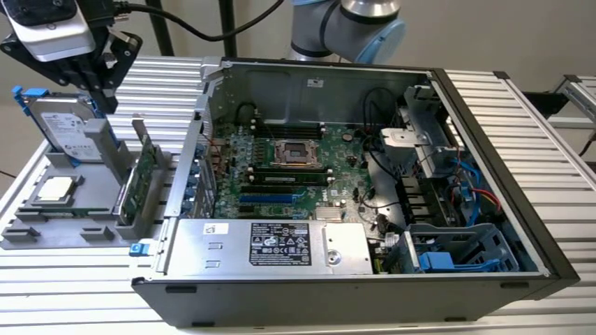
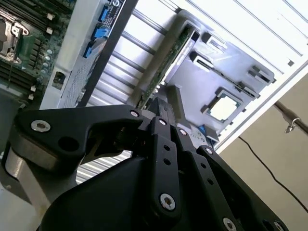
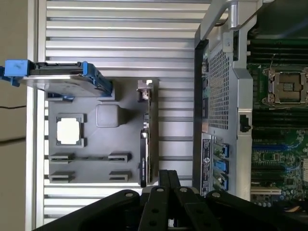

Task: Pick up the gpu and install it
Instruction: 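Reach for the gpu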

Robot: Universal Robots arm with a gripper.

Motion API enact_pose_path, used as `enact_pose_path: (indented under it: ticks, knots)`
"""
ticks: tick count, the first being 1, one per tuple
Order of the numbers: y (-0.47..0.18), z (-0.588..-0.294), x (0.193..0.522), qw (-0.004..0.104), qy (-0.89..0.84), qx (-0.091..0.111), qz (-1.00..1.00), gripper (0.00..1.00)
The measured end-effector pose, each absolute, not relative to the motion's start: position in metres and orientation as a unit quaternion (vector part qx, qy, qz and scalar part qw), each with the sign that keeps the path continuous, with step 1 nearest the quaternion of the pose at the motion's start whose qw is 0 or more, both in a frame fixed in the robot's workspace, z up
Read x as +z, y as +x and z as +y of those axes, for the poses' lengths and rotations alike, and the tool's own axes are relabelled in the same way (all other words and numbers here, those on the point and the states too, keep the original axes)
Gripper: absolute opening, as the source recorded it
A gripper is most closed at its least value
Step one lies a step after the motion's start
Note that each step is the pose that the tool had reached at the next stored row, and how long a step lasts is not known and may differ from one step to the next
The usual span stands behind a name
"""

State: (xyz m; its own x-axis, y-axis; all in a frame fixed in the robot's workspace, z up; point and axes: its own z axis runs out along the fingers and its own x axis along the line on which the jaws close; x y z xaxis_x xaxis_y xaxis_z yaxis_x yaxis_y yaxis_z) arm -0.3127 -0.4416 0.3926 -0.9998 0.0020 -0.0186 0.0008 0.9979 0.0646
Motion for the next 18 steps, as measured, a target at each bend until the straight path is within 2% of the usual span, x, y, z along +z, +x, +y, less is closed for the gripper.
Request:
enact_pose_path:
  ticks: [18]
  knots:
    - [-0.326,-0.446,0.393,0.009,-0.004,0.032,0.999,0.00]
